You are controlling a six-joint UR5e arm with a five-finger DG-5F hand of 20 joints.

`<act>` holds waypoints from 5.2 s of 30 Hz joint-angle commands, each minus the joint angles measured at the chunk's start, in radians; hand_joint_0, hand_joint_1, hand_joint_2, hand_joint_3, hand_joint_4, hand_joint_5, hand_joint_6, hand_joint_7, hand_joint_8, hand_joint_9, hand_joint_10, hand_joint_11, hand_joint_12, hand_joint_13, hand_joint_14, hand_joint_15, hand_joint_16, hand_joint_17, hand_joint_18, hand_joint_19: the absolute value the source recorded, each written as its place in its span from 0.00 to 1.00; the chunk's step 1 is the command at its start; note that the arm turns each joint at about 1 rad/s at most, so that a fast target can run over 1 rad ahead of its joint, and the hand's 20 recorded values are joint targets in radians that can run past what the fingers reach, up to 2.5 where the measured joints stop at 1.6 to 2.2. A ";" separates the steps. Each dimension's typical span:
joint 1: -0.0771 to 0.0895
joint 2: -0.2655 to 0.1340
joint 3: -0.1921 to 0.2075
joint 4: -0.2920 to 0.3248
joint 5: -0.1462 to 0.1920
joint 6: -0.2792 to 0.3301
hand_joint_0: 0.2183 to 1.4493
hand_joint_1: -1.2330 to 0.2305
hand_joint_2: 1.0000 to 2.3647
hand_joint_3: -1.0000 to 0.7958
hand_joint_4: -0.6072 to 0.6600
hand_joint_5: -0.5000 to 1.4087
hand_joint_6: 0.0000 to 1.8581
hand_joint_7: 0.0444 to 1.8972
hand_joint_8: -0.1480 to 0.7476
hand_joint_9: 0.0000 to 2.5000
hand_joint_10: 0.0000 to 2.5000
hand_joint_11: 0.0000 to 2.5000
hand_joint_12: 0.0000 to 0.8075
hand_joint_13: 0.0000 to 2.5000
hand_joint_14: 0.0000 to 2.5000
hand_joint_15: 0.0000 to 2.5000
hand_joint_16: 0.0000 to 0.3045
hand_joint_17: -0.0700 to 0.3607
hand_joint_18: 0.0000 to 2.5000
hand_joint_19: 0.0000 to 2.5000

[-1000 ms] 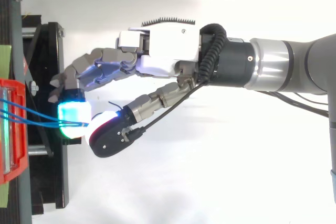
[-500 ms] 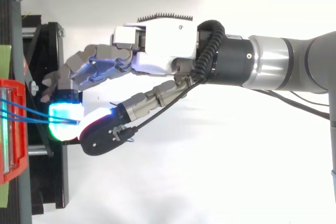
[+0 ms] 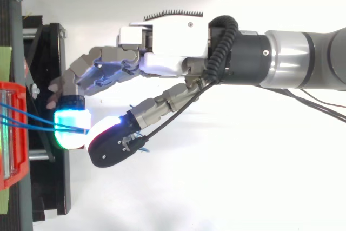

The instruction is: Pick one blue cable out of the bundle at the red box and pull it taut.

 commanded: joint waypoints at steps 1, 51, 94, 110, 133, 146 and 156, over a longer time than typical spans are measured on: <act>-0.002 0.020 0.000 -0.062 -0.005 0.000 0.36 0.23 0.01 0.45 0.57 0.16 0.47 0.43 0.52 0.18 0.00 0.07 0.47 0.12 0.00 0.02 0.19 0.46 0.15 0.04; -0.002 0.205 0.000 -0.570 0.014 -0.003 0.41 0.19 0.01 0.37 0.58 0.16 0.47 0.42 0.55 0.30 0.00 0.29 0.47 0.15 0.00 0.04 0.19 0.47 0.17 0.05; 0.001 0.205 0.000 -0.568 0.015 -0.005 0.26 0.27 0.00 0.28 0.62 0.18 0.47 0.49 0.59 0.32 0.01 0.27 0.48 0.17 0.00 0.06 0.19 0.47 0.21 0.09; 0.001 0.205 0.000 -0.568 0.015 -0.005 0.35 0.24 0.02 0.50 0.51 0.19 0.49 0.61 0.59 0.36 0.01 0.29 0.46 0.23 0.00 0.08 0.18 0.45 0.25 0.09; 0.004 0.205 0.000 -0.568 0.023 -0.005 0.22 0.30 0.00 0.28 0.61 0.18 0.48 0.51 0.59 0.32 0.00 0.26 0.49 0.18 0.00 0.06 0.20 0.48 0.22 0.09; 0.005 0.205 0.000 -0.566 0.023 -0.005 0.33 0.29 0.01 0.43 0.57 0.18 0.48 0.57 0.58 0.32 0.00 0.26 0.46 0.18 0.00 0.07 0.18 0.45 0.21 0.09; 0.007 0.205 0.000 -0.566 0.029 -0.003 0.41 0.24 0.01 0.46 0.45 0.18 0.50 0.63 0.58 0.32 0.01 0.26 0.46 0.19 0.00 0.06 0.18 0.45 0.23 0.08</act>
